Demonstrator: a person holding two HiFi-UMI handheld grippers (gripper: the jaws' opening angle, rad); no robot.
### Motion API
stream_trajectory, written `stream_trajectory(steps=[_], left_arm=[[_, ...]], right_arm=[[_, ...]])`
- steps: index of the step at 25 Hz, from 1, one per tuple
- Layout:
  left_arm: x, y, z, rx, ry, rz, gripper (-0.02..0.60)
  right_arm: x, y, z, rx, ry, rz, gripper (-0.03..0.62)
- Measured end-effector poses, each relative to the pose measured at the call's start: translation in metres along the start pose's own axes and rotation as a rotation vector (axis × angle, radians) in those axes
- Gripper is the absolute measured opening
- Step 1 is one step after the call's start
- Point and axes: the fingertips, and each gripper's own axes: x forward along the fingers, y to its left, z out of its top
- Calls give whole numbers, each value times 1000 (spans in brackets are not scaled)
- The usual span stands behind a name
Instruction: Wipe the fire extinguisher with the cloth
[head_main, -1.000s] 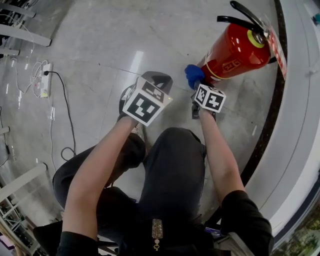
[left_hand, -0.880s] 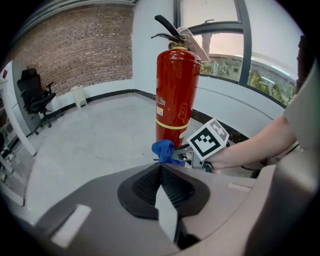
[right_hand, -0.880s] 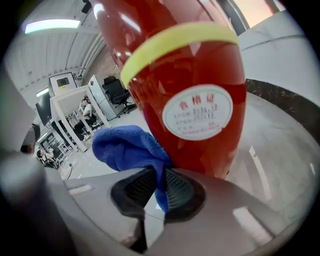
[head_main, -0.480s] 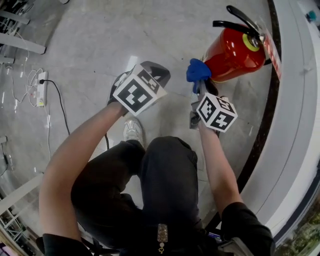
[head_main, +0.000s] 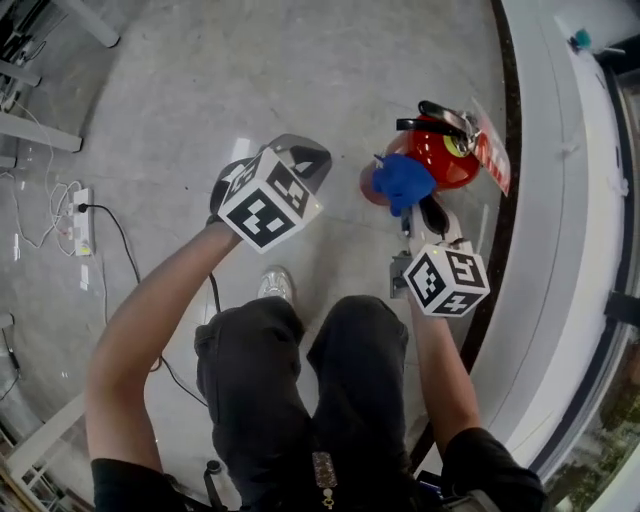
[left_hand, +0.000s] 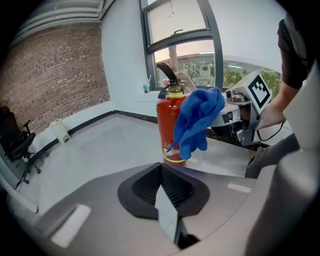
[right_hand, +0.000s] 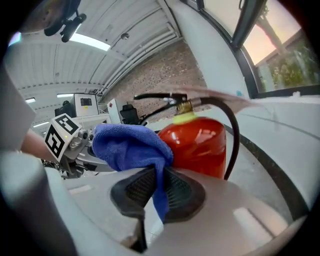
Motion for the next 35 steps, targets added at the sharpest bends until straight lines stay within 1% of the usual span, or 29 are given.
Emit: stream_trajectory(steps=[3, 6, 9, 11, 13, 17, 19, 26, 29, 32, 35], left_arm=[[-24, -2, 16, -37, -9, -20, 8], [-55, -14, 34, -82, -3, -47, 8], [-92, -28, 54, -106, 15, -61, 8], [-119, -39, 72, -123, 20, -54, 8], [-146, -48, 97, -157, 8, -41, 8], [-202, -68, 166, -218, -52, -20, 8], [-231, -82, 203, -242, -89, -11, 8], [-337, -123, 324, -281, -219, 54, 8], [-378, -147, 361, -307, -265, 73, 8], [-409, -166, 390, -330, -314, 95, 8], [-434, -177, 404, -352, -341, 107, 8]], right_arm=[[-20, 5, 26, 15, 19, -26, 33], [-47, 10, 61, 24, 48, -37, 34], [-78, 22, 106, 34, 51, -4, 34], [-102, 30, 136, 40, 44, 24, 34], [-126, 35, 167, 52, 35, 41, 34], [-178, 51, 234, 105, 0, 81, 34], [-207, 61, 267, 110, -18, 106, 34], [-308, 96, 378, 27, -98, 184, 34], [-352, 114, 408, -29, -112, 204, 34], [-382, 128, 432, -88, -141, 228, 34], [-401, 143, 447, -86, -161, 254, 34]])
